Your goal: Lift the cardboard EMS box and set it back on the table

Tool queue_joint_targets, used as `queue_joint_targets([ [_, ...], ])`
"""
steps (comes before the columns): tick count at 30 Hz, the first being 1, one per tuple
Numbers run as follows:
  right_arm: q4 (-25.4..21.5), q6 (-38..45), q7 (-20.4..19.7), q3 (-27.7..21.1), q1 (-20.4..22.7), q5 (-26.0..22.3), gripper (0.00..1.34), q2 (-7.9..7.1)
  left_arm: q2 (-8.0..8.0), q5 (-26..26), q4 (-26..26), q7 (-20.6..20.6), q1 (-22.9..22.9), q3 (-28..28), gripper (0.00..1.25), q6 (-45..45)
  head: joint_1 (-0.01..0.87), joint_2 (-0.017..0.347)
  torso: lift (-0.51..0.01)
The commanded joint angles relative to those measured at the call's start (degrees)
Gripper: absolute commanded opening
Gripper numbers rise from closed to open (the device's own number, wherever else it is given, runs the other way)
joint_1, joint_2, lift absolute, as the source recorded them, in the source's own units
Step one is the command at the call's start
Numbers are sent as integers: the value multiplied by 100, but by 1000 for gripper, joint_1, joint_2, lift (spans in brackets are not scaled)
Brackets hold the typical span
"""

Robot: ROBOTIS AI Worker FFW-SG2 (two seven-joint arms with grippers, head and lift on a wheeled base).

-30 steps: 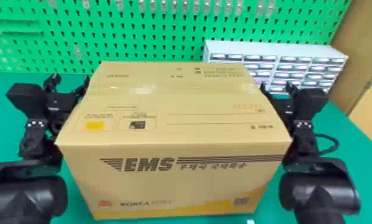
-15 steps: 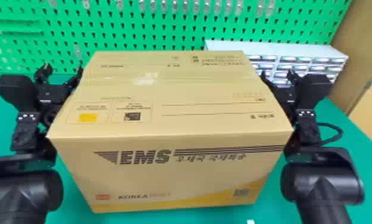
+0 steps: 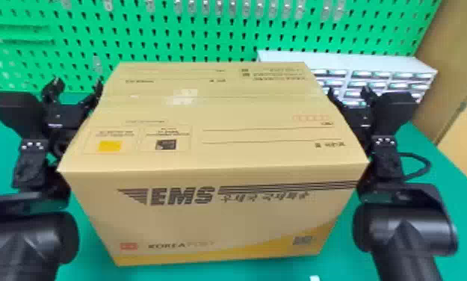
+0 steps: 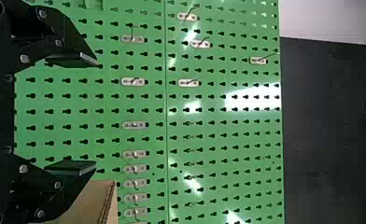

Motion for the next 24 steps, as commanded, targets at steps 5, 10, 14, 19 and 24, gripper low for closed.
queue_joint_targets([
  [5, 1, -1, 0, -9, 1, 8, 827, 9, 0, 0, -10, 1, 3, 9, 775, 0, 678, -14, -95],
  [10, -8, 8, 0, -18, -8, 8, 825, 9, 0, 0, -10, 10, 3, 0, 775, 0, 678, -14, -95],
  [14, -8, 8, 0, -27, -8, 8, 827, 17, 0, 0, -10, 10, 3, 0, 775, 0, 678, -14, -95],
  [19, -8, 8, 0, -35, -8, 8, 827, 17, 0, 9, -10, 10, -6, 0, 775, 0, 678, -14, -95],
  [24, -8, 8, 0, -44, -17, 8, 827, 17, 0, 18, -10, 10, 3, -9, 773, 0, 678, -14, -95],
])
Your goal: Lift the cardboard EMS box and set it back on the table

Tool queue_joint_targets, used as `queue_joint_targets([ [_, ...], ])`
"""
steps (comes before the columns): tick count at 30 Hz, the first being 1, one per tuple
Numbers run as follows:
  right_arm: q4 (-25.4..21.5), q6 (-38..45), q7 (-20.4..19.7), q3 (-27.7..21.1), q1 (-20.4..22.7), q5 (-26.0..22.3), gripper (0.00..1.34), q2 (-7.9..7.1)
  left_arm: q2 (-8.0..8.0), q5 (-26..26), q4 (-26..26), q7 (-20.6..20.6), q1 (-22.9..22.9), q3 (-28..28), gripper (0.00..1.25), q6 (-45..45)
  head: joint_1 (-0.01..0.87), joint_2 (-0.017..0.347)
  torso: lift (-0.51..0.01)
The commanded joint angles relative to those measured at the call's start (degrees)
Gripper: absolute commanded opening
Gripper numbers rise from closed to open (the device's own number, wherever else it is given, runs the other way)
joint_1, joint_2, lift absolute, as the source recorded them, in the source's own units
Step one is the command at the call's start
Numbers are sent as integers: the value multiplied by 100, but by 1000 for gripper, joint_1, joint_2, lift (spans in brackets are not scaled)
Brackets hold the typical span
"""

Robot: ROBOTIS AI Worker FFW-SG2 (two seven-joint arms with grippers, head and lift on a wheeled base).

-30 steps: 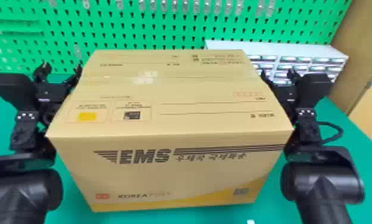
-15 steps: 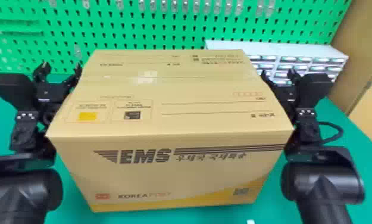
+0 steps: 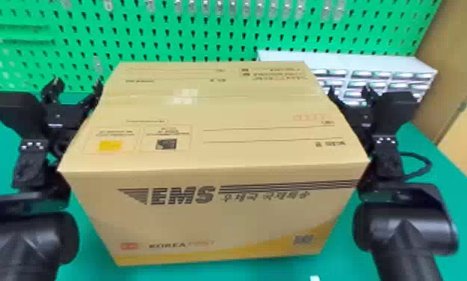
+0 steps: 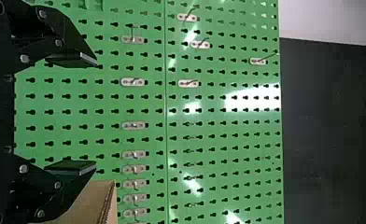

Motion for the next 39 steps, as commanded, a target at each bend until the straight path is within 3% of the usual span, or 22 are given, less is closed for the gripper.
queue_joint_targets([
  [1, 0, 0, 1, -10, -11, 0, 827, 0, 0, 5, 0, 0, 4, 0, 773, 0, 678, -14, -95],
  [22, 0, 79, 1, -89, 42, 26, 827, 27, 0, 5, 0, 9, 48, 26, 773, 88, 678, -14, -95],
  [39, 211, 237, 1, -186, 420, 26, 825, 76, 0, -179, 114, 9, 364, 176, 773, 272, 678, -14, -95],
])
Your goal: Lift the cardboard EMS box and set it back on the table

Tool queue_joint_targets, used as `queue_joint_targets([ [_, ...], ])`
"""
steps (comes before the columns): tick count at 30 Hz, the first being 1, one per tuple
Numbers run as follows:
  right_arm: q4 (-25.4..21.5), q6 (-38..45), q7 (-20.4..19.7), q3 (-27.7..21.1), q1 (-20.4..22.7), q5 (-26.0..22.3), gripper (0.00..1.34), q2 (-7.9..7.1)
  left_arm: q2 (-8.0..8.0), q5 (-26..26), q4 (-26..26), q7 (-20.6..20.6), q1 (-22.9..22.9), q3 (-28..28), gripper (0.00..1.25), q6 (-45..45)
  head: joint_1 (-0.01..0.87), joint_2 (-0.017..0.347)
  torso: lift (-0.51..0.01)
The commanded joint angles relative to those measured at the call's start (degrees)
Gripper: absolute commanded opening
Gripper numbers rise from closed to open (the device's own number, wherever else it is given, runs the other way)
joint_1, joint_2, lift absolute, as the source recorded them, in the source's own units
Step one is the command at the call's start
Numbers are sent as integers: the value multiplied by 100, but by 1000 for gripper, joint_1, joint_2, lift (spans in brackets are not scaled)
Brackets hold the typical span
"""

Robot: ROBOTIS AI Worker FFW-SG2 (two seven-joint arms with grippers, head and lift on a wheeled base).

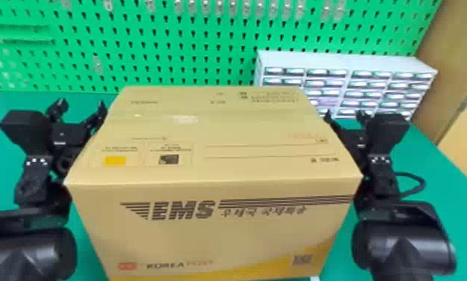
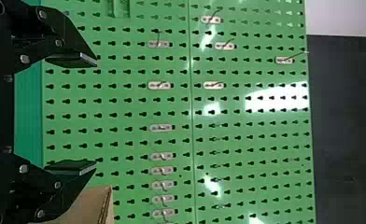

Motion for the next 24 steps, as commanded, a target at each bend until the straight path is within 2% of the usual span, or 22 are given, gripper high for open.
queue_joint_targets([
  [1, 92, 37, 0, 4, 77, -5, 825, 5, 0, -26, 54, 1, 82, 15, 773, 64, 678, -14, -95],
  [13, 250, 125, 0, -23, 200, 3, 825, -26, 0, 36, 405, -8, 187, -11, 772, 2, 678, -14, -95],
  [18, 242, 19, 0, -102, 288, 3, 825, -114, 0, 88, 502, -131, 196, 147, 772, -139, 678, -14, -95],
  [24, 171, -165, 0, -366, 349, -146, 825, -202, 9, 62, 361, -166, 178, 402, 772, -218, 678, -14, -95],
])
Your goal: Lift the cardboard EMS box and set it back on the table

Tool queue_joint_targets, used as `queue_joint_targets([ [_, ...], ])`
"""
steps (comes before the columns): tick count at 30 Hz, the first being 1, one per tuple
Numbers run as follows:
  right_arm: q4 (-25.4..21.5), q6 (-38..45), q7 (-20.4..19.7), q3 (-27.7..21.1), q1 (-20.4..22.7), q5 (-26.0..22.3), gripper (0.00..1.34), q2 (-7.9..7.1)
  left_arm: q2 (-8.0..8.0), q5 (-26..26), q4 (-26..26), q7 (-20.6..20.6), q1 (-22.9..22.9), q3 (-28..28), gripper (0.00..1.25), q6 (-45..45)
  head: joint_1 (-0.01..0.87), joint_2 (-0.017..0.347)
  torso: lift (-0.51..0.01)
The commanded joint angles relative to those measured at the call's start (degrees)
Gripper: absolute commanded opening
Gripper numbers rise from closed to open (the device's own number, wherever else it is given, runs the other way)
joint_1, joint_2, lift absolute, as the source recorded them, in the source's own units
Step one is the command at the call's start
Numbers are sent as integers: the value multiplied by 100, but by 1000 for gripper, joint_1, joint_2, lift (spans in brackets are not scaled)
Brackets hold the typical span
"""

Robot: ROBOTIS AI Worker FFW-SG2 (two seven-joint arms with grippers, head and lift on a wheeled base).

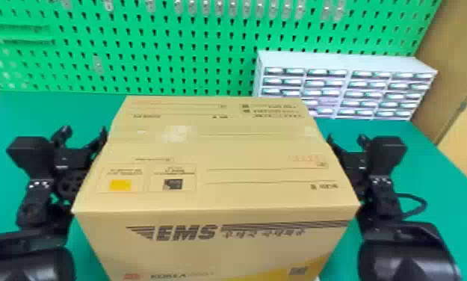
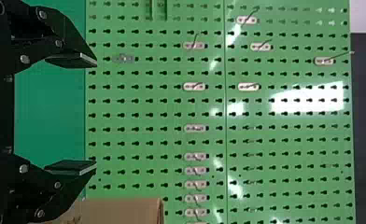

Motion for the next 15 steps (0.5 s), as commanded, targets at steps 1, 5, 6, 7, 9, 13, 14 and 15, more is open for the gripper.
queue_joint_targets([
  [1, -86, -106, 0, -225, 44, -72, 825, -65, 5, -51, -157, -1, -18, 226, 772, -33, 678, -14, -95],
  [5, -218, -106, 0, -515, 123, -72, 825, -126, 22, -86, -280, -10, -10, 419, 772, -33, 678, -14, -95],
  [6, -244, -106, 0, -595, 141, -72, 825, -135, 31, -103, -315, -19, -1, 472, 772, -33, 678, -14, -95],
  [7, -270, -106, 0, -656, 158, -63, 825, -153, 31, -112, -350, -19, 8, 516, 772, -33, 678, -14, -95],
  [9, -358, -106, 0, -823, 220, -46, 825, -170, 40, -121, -420, -19, 43, 612, 772, -33, 678, -14, -95],
  [13, -490, -106, 0, -1131, 325, -46, 825, -179, 49, -130, -535, -19, 105, 762, 772, -33, 678, -14, -95],
  [14, -516, -106, 0, -1175, 343, -46, 825, -170, 49, -130, -561, -19, 113, 797, 772, -33, 678, -14, -95],
  [15, -525, -106, 0, -1219, 352, -46, 825, -170, 49, -130, -570, -19, 122, 814, 772, -33, 678, -14, -95],
])
